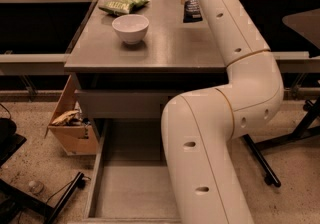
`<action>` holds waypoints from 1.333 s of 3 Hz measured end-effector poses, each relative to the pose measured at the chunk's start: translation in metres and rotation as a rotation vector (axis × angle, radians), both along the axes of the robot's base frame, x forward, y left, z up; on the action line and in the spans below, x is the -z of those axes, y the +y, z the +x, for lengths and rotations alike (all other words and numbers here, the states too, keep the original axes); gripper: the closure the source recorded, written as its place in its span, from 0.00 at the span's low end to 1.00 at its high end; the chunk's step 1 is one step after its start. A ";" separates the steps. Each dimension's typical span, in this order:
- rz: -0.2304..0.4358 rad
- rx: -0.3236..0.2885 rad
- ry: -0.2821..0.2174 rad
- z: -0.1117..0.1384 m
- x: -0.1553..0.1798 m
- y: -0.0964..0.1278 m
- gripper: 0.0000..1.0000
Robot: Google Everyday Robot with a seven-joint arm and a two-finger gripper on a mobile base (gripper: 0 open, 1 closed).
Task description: Place rxbar blueberry into top drawer
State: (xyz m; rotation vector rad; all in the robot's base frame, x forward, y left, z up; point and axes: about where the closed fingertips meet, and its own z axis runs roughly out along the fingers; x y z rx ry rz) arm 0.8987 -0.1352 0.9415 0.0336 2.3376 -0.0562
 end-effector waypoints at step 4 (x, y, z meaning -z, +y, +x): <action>-0.160 0.022 0.102 -0.054 0.003 0.030 1.00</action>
Offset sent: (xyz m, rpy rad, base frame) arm -0.1366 0.0511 0.0028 -0.1336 0.0377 0.0674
